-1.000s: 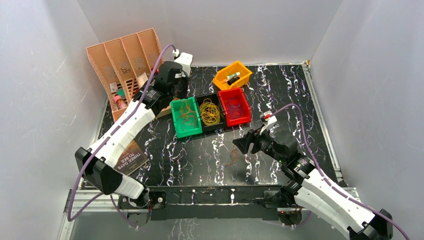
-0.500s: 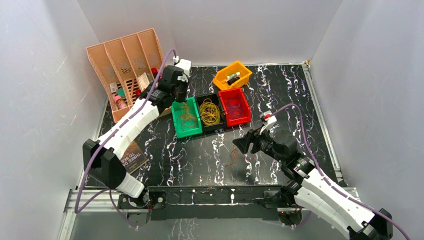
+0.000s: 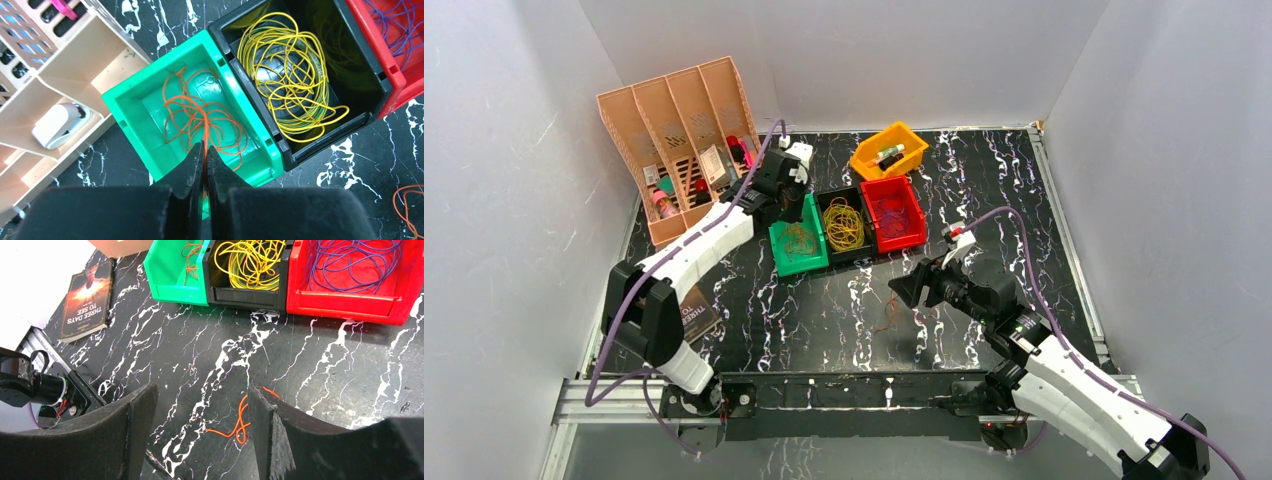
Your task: Untangle the cables
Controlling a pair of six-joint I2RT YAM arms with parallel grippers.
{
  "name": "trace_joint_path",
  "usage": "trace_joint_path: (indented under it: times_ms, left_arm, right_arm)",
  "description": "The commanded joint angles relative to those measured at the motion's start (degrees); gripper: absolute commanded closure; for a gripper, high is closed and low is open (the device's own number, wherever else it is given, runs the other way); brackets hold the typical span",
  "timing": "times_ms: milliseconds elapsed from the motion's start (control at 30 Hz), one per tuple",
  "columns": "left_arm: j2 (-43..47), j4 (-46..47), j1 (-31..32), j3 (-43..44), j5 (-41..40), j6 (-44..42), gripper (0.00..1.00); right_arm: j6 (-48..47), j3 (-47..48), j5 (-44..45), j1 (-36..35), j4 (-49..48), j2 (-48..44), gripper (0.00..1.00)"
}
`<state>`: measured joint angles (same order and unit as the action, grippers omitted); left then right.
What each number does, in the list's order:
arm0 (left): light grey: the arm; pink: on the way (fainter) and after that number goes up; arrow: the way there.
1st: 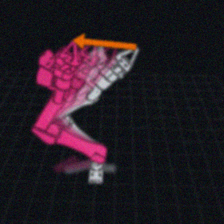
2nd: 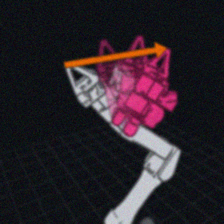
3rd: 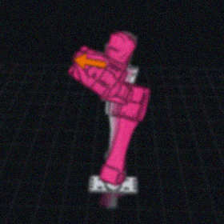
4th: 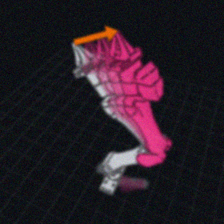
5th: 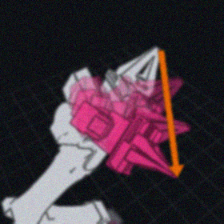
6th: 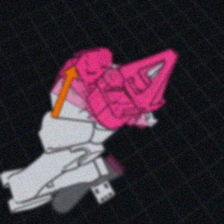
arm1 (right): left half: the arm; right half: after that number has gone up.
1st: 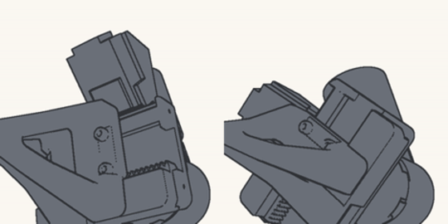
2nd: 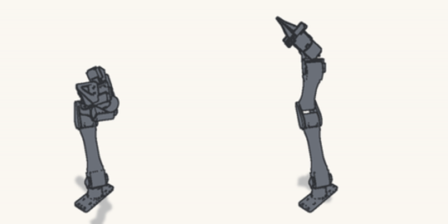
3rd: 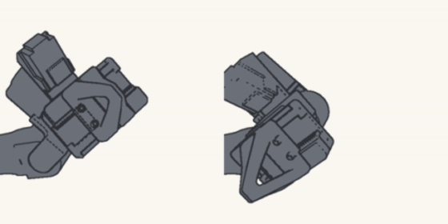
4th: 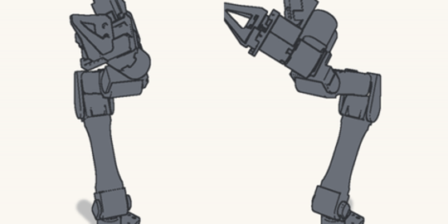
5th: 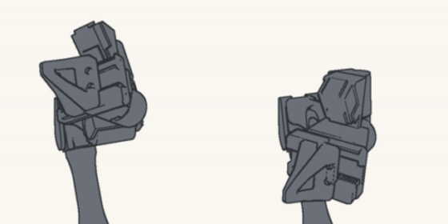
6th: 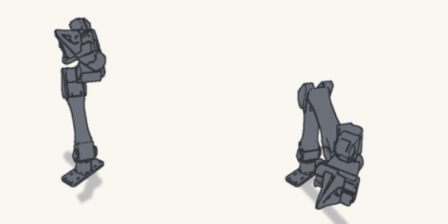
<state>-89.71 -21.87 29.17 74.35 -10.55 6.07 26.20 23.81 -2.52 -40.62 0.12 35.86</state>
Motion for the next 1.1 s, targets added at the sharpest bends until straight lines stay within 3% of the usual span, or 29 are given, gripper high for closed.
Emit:
trace_joint_path:
  times_ms: [0,367,1067]
  left_arm:
    - [-0.7,2.5,-0.8,-1.8,2.0,1.6,1.0]
    - [-5.7,5.8,-3.9,-3.4,6.1,4.0,1.0]
    - [-14.8,8.1,-4.0,-3.4,4.3,6.2,1.0]
  right_arm:
    - [0.6,0.5,0.3,-0.1,-1.7,-0.6,0.26]
    - [0.9,0.6,1.7,-0.2,0.4,-1.3,0.25]
    - [2.4,-0.3,1.5,-0.1,1.1,-1.1,0.25]
